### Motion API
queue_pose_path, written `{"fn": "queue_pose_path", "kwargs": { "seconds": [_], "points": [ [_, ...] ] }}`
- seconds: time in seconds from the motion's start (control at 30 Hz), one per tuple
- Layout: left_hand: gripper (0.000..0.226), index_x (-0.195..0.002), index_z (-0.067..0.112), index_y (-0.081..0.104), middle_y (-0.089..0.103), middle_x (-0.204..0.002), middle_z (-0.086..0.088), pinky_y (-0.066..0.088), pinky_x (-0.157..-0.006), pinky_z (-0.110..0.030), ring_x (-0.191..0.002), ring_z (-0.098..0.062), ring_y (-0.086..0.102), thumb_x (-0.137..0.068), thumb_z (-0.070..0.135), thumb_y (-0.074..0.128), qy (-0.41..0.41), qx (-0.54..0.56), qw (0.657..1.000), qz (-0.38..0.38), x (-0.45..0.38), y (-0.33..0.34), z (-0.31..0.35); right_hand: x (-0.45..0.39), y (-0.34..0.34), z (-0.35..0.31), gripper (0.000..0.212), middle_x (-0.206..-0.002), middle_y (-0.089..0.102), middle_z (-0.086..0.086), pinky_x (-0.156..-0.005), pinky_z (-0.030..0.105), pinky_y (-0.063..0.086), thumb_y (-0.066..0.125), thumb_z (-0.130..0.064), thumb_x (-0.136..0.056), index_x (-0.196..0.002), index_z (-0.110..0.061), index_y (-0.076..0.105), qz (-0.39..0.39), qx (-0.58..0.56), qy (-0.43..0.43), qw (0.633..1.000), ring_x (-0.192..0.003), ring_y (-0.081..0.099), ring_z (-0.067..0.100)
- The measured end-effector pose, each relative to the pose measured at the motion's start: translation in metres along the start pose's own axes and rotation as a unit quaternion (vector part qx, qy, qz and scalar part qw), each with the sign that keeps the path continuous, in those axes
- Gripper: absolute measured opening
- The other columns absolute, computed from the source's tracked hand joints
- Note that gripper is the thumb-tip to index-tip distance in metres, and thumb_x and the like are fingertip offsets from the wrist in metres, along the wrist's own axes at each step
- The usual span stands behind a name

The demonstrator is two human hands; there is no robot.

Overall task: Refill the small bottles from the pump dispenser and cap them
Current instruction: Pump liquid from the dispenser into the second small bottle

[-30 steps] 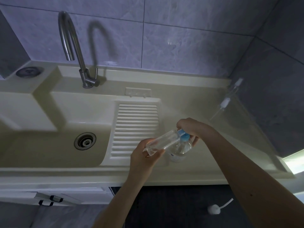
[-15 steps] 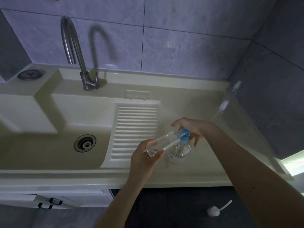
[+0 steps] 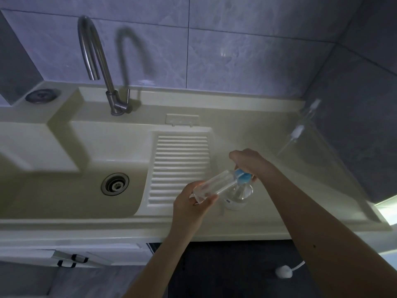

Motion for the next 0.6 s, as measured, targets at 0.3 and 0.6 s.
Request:
{"fn": "queue_pose_path", "kwargs": {
  "seconds": [0.3, 0.6],
  "points": [
    [0.031, -0.103, 0.016, 0.065, 0.069, -0.091, 0.007, 0.046, -0.058, -0.009, -0.071, 0.003, 0.066, -0.075, 0.016, 0.078, -0.022, -0.013, 1.0, -0.005, 0.001, 0.0, 0.0, -0.002, 0.001, -0.002, 0.035, -0.089, 0.059, 0.009, -0.066, 0.031, 0.045, 0.043, -0.037, -0.089, -0.095, -0.005, 0.058, -0.032, 0.007, 0.014, 0.999, -0.072, 0.057, 0.023],
    [0.056, -0.105, 0.021, 0.065, 0.07, -0.089, 0.014, 0.051, -0.063, -0.015, -0.078, -0.001, 0.067, -0.059, 0.053, 0.074, -0.007, -0.019, 1.0, 0.0, 0.003, 0.0, 0.003, 0.002, -0.007, 0.001, 0.056, -0.121, 0.053, 0.014, -0.093, 0.048, 0.047, 0.047, -0.054, -0.089, -0.12, -0.008, 0.053, -0.139, 0.007, 0.053, 0.989, -0.112, 0.054, 0.037]
  ]
}}
Point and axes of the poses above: each hand's wrist, its own x-axis away from the middle knuckle, its own y-axis out of the palm, z = x × y, the point moved 2 cm from there along -x, towards the middle knuckle
